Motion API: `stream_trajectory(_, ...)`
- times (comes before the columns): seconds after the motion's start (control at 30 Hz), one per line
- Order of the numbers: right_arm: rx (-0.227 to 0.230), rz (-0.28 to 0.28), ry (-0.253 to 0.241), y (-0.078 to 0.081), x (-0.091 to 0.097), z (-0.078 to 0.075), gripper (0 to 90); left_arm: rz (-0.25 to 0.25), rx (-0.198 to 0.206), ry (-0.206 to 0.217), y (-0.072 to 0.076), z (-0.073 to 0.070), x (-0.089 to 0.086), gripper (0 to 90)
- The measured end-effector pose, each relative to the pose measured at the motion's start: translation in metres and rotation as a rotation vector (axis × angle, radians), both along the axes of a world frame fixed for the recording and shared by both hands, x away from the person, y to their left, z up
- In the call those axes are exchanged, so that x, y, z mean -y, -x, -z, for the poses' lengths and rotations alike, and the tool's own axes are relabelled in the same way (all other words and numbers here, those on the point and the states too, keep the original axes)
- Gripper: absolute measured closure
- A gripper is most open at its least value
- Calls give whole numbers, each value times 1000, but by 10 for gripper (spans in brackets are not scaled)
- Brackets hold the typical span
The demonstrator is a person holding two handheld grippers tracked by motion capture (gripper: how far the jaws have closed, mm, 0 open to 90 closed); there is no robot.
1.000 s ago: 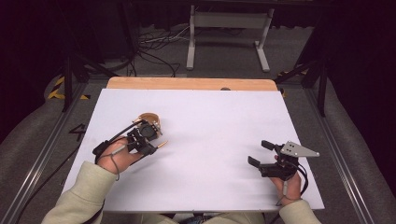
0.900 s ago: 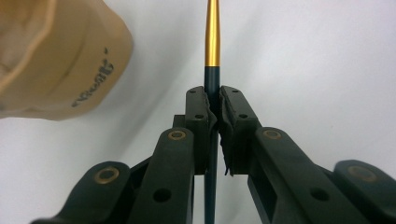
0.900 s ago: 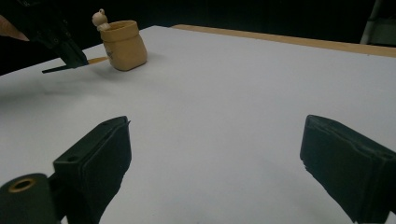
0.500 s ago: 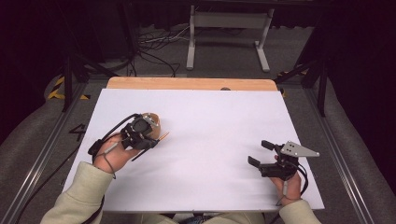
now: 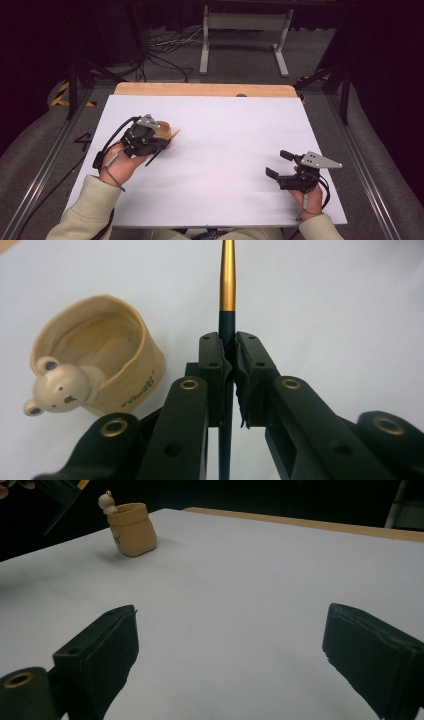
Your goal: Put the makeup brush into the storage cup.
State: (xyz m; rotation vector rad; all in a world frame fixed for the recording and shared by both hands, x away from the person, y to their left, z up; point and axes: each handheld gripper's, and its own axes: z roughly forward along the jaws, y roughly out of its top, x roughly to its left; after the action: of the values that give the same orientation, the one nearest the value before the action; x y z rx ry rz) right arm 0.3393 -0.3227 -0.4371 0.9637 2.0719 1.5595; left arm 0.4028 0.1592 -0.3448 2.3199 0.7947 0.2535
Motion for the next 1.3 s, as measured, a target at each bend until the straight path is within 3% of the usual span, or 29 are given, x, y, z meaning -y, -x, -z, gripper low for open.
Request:
stream_trajectory(0.13,14,7,2,0,-1,0,48,6,14,39,1,-1,-3,828)
stream_trajectory(0.4,32,7,2,0,0,-1,20,-2,79,130,4,-5,-10,827)
stream_trajectory(0.93,50,4,10,1,-1,-1,0,-82,210,338,0,-8,-25,826)
stream_trajectory(1.03,53,1,7,1,-1,-1,0,-93,242,364,-1,-10,-27,826)
stream_trajectory(1.3,55,2,10,1,-1,-1,0,-134,274,418,-3,-9,-27,827)
